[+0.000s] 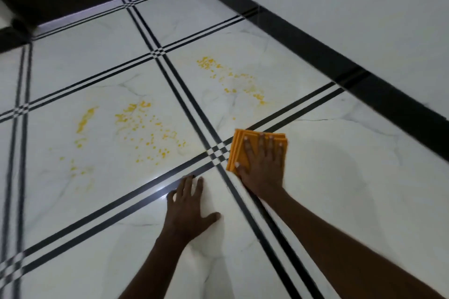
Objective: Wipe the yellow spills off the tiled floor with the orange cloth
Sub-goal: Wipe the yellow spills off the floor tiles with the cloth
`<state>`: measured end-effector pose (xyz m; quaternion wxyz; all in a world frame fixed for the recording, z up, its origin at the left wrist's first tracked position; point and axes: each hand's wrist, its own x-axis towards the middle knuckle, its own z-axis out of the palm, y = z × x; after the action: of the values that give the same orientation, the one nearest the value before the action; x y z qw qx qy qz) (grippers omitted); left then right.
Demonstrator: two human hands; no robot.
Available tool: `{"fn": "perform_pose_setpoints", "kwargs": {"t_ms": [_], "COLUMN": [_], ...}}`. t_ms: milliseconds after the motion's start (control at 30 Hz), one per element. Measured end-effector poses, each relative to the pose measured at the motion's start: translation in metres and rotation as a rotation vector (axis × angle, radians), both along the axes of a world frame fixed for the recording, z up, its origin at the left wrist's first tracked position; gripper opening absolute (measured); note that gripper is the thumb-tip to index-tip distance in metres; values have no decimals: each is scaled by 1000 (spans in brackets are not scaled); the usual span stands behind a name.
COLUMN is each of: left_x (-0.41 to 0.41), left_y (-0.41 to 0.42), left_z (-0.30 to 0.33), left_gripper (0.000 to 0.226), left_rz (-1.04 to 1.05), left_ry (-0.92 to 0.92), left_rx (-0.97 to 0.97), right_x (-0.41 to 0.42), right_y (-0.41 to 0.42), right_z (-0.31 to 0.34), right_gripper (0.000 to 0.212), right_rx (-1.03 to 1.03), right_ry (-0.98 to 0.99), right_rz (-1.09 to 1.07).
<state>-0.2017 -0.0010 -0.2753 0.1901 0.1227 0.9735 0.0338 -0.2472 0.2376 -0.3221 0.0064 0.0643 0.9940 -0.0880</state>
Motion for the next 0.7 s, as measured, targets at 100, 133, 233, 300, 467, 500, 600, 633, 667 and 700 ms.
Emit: {"fn": "perform_pose_setpoints", "kwargs": {"t_ms": [100,133,233,300,467,500,600,633,667,700], "left_x": [13,17,27,26,26,27,28,28,28,28], "left_y": [-40,-52,-80,-80,-77,-77,-81,-83,-84,-84], "left_z": [6,4,-2,-3,-2,-1,4,4,4,3], "left_gripper": [131,132,131,132,131,130,128,127,128,129], "left_rz": [53,61,84,82,103,108,106,107,106,108], "left_ry": [-3,-6,-26,-28,-60,-68,-75,-70,-64,-53], "left_rx": [-75,-76,-31,-8,-27,-29,-26,-22,-19,-12], "right_x": [63,87,116,84,-27,-26,26,46,62,73], "right_y": [-14,-5,26,28,-73,-99,-139,-131,-113,-91], "right_z": [-2,-4,-4,-5,-7,-7,-3,-1,-5,-6], "right_gripper": [83,82,82,83,82,82,82,82,82,83], "right_rx": [-24,-35,-36,7,-33,-45,-57,-69,-84,-102], "right_ry": [11,15,-1,-1,7,10,-12,-14,1,1], "right_rz": [206,237,225,158,67,129,388,433,432,410]}}
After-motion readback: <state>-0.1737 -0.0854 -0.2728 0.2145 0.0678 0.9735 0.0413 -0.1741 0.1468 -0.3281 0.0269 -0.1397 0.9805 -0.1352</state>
